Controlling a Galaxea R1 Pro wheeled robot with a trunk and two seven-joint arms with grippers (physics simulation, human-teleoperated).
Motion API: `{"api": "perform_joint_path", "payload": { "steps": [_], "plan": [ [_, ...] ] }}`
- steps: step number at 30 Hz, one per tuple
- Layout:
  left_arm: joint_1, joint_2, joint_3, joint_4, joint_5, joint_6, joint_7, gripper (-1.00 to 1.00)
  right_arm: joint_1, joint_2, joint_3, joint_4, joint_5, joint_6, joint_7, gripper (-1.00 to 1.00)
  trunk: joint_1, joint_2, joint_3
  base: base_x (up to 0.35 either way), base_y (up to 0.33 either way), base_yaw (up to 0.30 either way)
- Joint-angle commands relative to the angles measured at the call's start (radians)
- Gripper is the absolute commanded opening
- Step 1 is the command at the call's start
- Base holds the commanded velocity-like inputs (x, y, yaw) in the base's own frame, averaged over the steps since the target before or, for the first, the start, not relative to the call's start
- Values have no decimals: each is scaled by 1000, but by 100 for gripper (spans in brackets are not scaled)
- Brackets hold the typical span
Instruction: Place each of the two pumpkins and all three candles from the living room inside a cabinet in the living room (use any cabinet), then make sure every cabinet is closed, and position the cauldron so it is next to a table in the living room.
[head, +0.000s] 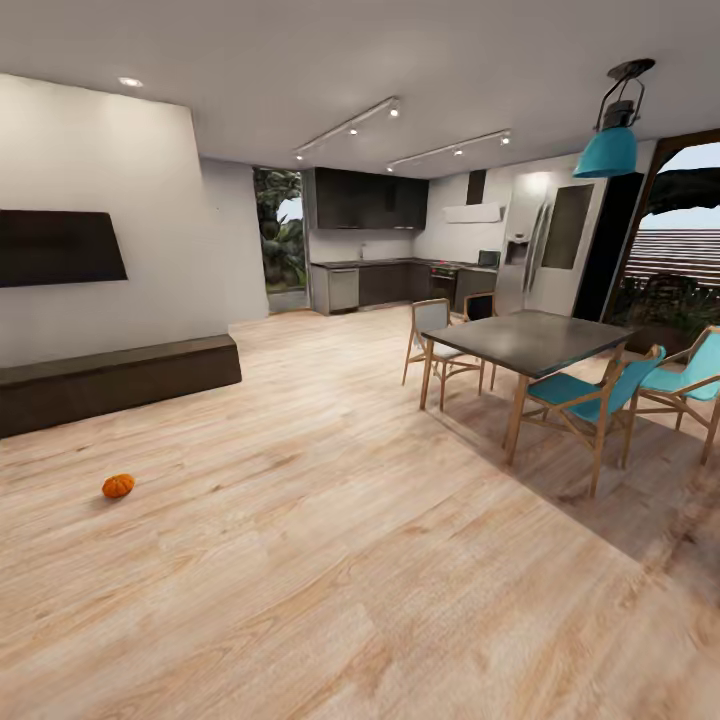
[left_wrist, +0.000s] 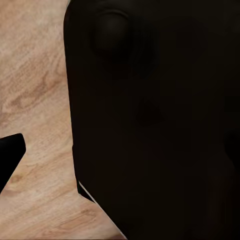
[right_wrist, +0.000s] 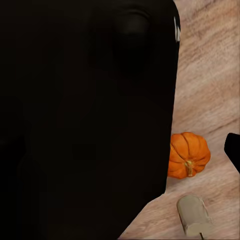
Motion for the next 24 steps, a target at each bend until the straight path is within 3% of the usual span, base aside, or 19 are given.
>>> {"api": "perform_joint_path", "payload": {
  "steps": [1, 6, 13, 24],
  "plan": [
    [0, 0, 0, 0, 0, 0, 0, 100, 0, 0, 0, 0, 0, 0, 0, 100, 0, 0, -1, 0, 0, 0],
    [2, -2, -1, 0, -1, 0, -2, 100, 0, -1, 0, 2, -8, -4, -9, 100, 0, 0, -1, 0, 0, 0],
    [5, 26, -1, -33, 0, -3, -2, 100, -9, -2, -1, 2, -8, -34, -5, 100, 0, 0, -1, 0, 0, 0],
    [6, 29, -1, -34, 0, -5, -2, 100, -9, 0, 1, 12, 0, -62, 5, 100, 0, 0, -1, 0, 0, 12]
  ]
}}
